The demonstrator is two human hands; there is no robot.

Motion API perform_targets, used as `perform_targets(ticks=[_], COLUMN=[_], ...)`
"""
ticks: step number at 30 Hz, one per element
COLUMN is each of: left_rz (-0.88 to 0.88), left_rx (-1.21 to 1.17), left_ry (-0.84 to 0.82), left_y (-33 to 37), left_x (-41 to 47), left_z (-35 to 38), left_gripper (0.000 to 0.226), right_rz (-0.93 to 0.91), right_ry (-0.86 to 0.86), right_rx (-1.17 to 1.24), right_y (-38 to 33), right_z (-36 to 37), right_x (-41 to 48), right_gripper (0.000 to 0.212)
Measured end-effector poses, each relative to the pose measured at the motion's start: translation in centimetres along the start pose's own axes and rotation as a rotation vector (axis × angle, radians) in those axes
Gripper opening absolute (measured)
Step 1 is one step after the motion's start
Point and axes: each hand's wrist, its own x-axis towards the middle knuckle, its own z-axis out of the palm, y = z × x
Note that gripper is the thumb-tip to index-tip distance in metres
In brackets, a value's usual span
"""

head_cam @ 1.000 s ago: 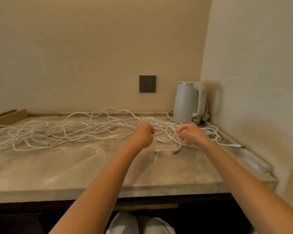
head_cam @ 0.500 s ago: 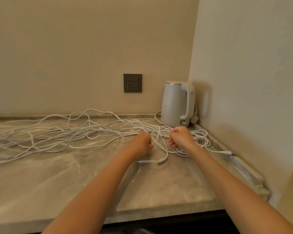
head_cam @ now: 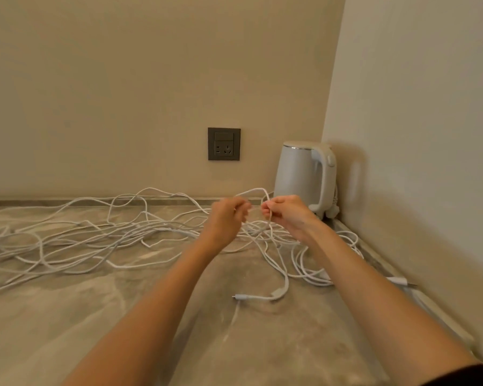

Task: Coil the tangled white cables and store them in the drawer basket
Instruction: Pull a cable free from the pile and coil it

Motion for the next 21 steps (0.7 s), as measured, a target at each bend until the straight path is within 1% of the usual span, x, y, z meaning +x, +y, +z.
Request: perform_targets(ticks=[2, 3, 5, 7, 9, 11, 13, 15, 18, 21], left_rz=[-0.013, 0.019, 0.13, 0.193, 0.17, 0.143, 0.132, 0.093, 0.03, -0.014], left_rx=[0.014, 0.053, 0.169, 0.284, 0.266, 0.174, 0.151, 0.138, 0.126, 0.158], left_ry=[0.135, 0.148, 0.104, 0.038, 0.004, -0.003, -0.011, 0.02, 0.107, 0.132], left_y=[0.0, 0.1, 0.2, -0.3, -0.7, -1.0, -1.3, -1.6, -2.3, -2.8], left_x=[1.1, 1.5, 2.4, 3.6, 4.6, 5.5, 6.1, 6.6, 7.0, 7.4], left_z=[-0.5, -0.7, -0.8, -1.0, -1.5, -2.1, -2.4, -2.2, -1.9, -1.7], left_gripper=[0.025, 0.03, 0.037, 0.035, 0.025, 0.018, 0.014, 0.018, 0.026, 0.024], right_rz=[0.004, 0.017, 0.052, 0.076, 0.101, 0.137, 0.171, 0.208, 0.285, 0.35], right_ry=[-0.091, -0.155, -0.27, -0.354, -0.423, -0.495, -0.528, -0.578, -0.709, -0.813], right_rx=[0.049, 0.096, 0.197, 0.272, 0.302, 0.329, 0.395, 0.468, 0.529, 0.638], right_y=[-0.4, -0.5, -0.9, -1.3, -1.5, -1.5, -1.3, -1.0, -0.6, -0.3], right_z=[-0.3, -0.5, -0.9, -0.8, -0.3, 0.4, 1.1, 1.8, 3.1, 4.4], right_x=[0.5, 0.6, 0.8, 1.5, 2.1, 3.0, 3.8, 4.4, 4.8, 5.0], right_gripper=[0.023, 0.025, 0.026, 0.026, 0.028, 0.042, 0.06, 0.07, 0.076, 0.08])
